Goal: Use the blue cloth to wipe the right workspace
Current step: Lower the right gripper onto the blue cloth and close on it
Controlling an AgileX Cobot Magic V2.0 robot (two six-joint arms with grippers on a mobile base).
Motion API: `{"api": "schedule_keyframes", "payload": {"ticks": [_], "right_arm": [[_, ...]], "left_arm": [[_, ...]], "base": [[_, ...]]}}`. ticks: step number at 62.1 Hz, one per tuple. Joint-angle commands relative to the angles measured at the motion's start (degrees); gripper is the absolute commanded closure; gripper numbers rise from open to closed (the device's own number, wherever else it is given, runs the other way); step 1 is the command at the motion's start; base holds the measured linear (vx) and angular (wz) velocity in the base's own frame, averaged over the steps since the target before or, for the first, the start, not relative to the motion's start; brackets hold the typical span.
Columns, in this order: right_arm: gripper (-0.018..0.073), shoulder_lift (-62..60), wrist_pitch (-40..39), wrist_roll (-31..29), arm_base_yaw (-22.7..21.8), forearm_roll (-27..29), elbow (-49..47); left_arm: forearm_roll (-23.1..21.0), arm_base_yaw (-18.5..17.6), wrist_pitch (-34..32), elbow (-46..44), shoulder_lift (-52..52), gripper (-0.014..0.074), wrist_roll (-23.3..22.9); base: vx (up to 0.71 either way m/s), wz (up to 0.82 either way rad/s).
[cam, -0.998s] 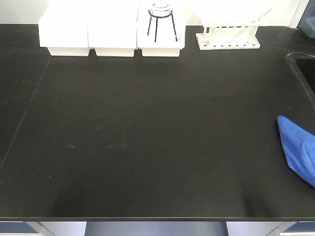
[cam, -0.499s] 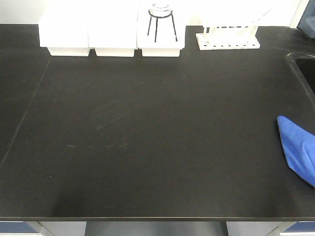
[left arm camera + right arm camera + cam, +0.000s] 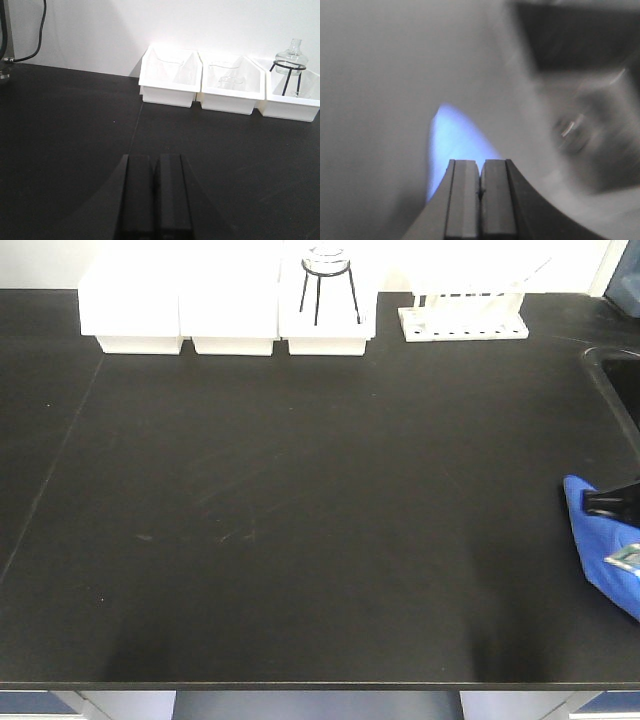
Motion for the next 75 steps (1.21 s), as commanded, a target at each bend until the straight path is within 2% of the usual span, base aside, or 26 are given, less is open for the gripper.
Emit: {"api": "schedule_keyframes", "payload": {"ticks": [1,17,26,34,47,55,63,69,75], "right_arm": [[0.0561,2.61,-1.85,1.06,-0.39,-2.51,-1.95],[0.055,4.19,2.22,0.32,-0.33,-2.51,-1.88],[0.0486,4.19,3.14,-2.14,-0.33,-2.51,-1.87],[0.0377,4.19,2.08,-2.59,-0.33,-1.79,-1.87],[0.0131,7.97,1.95,-3.18,-0.33,-2.05,-1.87],[0.0059,13.17,-0.38,-2.42,-0.33,-2.79,-1.87],[0.0066,17.95,1.36,-0.82,-0.33,-9.05,-2.0],[0.0088,20.99,5.62,5.16,-0.33,-16.62,-2.0],[0.0112,22.46,5.79,10.58,-0.33,-23.63,-2.0]], "left_arm": [[-0.02,-0.2,-4.78,1.75,-0.93,0.0602,-0.49],[-0.02,-0.2,-4.78,1.75,-0.93,0.0602,-0.49],[-0.02,-0.2,-4.78,1.75,-0.93,0.0602,-0.49],[-0.02,-0.2,-4.78,1.75,-0.93,0.0602,-0.49],[-0.02,-0.2,-4.78,1.75,-0.93,0.0602,-0.49],[-0.02,-0.2,-4.78,1.75,-0.93,0.0602,-0.49],[-0.02,-0.2,-4.78,1.75,-0.93,0.0602,-0.49],[-0.02,-0.2,-4.78,1.75,-0.93,0.0602,-0.49],[-0.02,-0.2,-4.78,1.75,-0.93,0.0602,-0.49]], "base": [[0.0,0.0],[0.0,0.0],[0.0,0.0],[0.0,0.0],[0.0,0.0],[0.0,0.0],[0.0,0.0],[0.0,0.0],[0.0,0.0]]}}
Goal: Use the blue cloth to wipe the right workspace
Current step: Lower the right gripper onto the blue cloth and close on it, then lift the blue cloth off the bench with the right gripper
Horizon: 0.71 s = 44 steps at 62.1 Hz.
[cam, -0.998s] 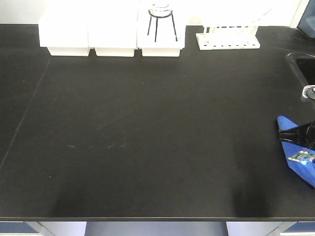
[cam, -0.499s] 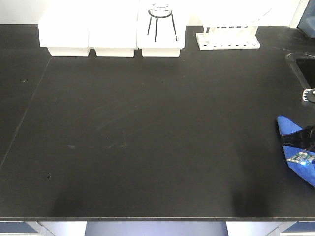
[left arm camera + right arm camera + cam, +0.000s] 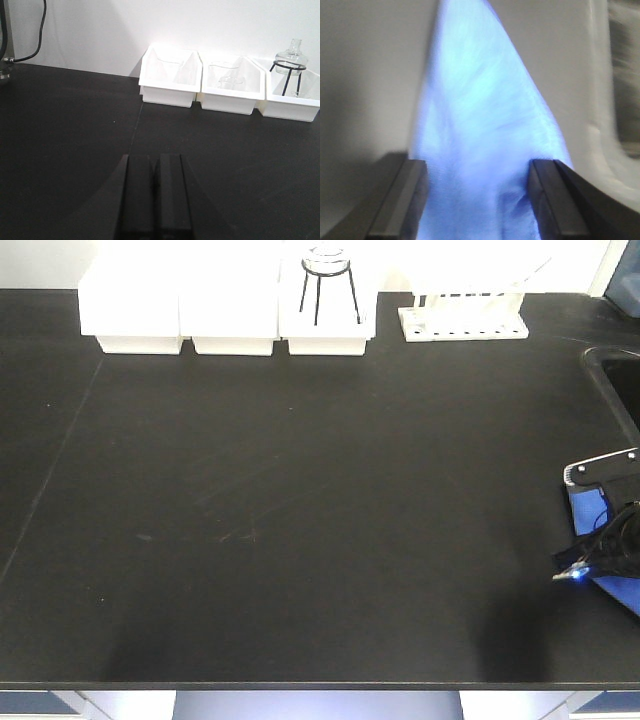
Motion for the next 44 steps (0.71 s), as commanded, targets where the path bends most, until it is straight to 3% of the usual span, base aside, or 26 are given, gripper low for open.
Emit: {"api": "schedule_keyframes", "payload": {"ticks": [1,12,25,35,44], "right_arm": [[0.0117,-0.16,1.64,6.23,-0.33,-9.04,-1.63],[0.026,0.09,-3.38,13.49,-0.33,-12.82,-1.63],[0.0573,-0.57,-11.78,13.64,-0.33,-11.89,-1.58],[0.0568,-5.81,-17.57,13.97,-0.33,-10.53,-1.58],[0.0567,-14.72,-21.34,15.33,-0.33,-6.08,-1.35]], "left_arm": [[-0.02,-0.2,-4.78,1.75,-0.93,0.0602,-0.49],[-0.02,-0.2,-4.78,1.75,-0.93,0.0602,-0.49],[-0.02,-0.2,-4.78,1.75,-0.93,0.0602,-0.49],[-0.02,-0.2,-4.78,1.75,-0.93,0.0602,-0.49],[-0.02,-0.2,-4.78,1.75,-0.93,0.0602,-0.49]], "base": [[0.0,0.0],[0.0,0.0],[0.0,0.0],[0.0,0.0],[0.0,0.0]]}}
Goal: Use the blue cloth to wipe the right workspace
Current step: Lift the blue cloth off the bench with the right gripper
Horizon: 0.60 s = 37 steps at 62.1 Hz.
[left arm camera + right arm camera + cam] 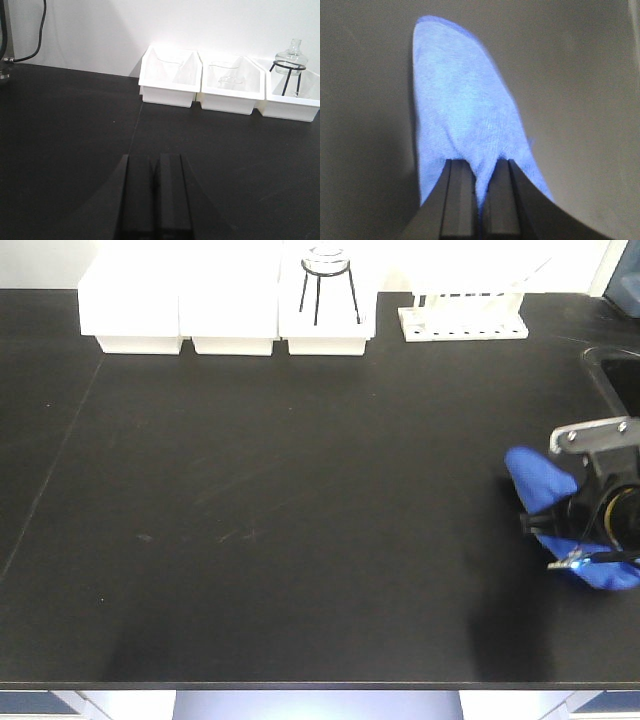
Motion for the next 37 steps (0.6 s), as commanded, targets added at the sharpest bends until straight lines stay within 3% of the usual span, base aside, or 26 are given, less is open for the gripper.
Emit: {"api": "schedule_keyframes", "payload": {"ticks": [1,37], "right_arm": [[0.0567,-7.63,-2.47,0.84,-0.33,2.44,-1.08],[0.0567,-45.63,-6.22,0.6,-0.33,2.84,14.74]], "left_arm": [[-0.02,-0.2,-4.78,1.75,-0.93,0.0602,-0.49],[-0.02,-0.2,-4.78,1.75,-0.93,0.0602,-0.49]], "base": [[0.0,0.0],[0.0,0.0]]}}
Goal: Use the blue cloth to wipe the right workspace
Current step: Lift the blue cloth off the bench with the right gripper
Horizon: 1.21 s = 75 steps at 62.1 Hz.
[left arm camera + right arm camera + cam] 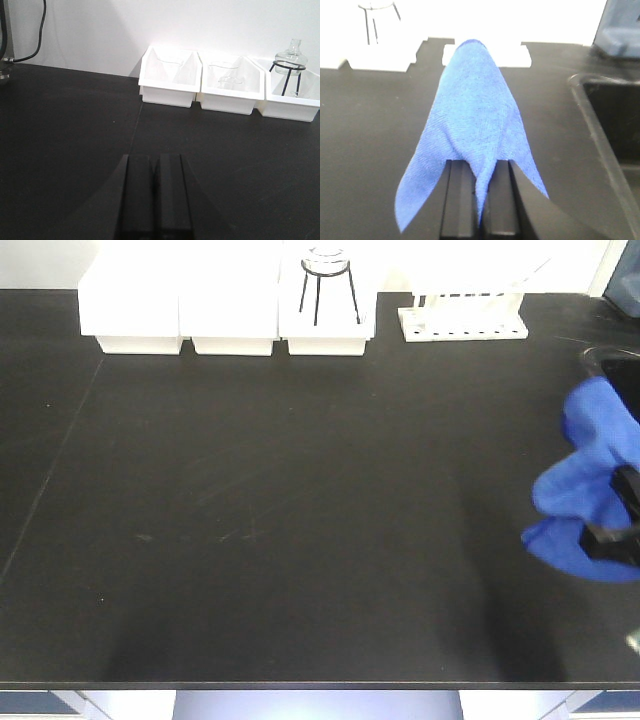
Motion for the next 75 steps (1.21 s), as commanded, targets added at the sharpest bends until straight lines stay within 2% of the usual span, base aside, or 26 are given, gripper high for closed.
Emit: {"api": "schedule_keyframes", "payload": {"ticks": [1,14,75], "right_arm": [[0.0567,-3.91,-0.61,-0.12,-0.33,-0.9,-0.16],[0.0567,-7.35,0.25,-0.46,-0.33,-1.15,-0.06],[0.0567,-7.33,0.25,-0.39,-0.33,-1.15,-0.06]], "left_arm": [[-0.02,-0.2,-4.78,1.75,-0.93,0.0602,-0.49],[-0.02,-0.2,-4.78,1.75,-0.93,0.0602,-0.49],[-0.02,-0.2,-4.78,1.75,-0.93,0.0602,-0.49]], "base": [[0.0,0.0],[0.0,0.0],[0.0,0.0]]}}
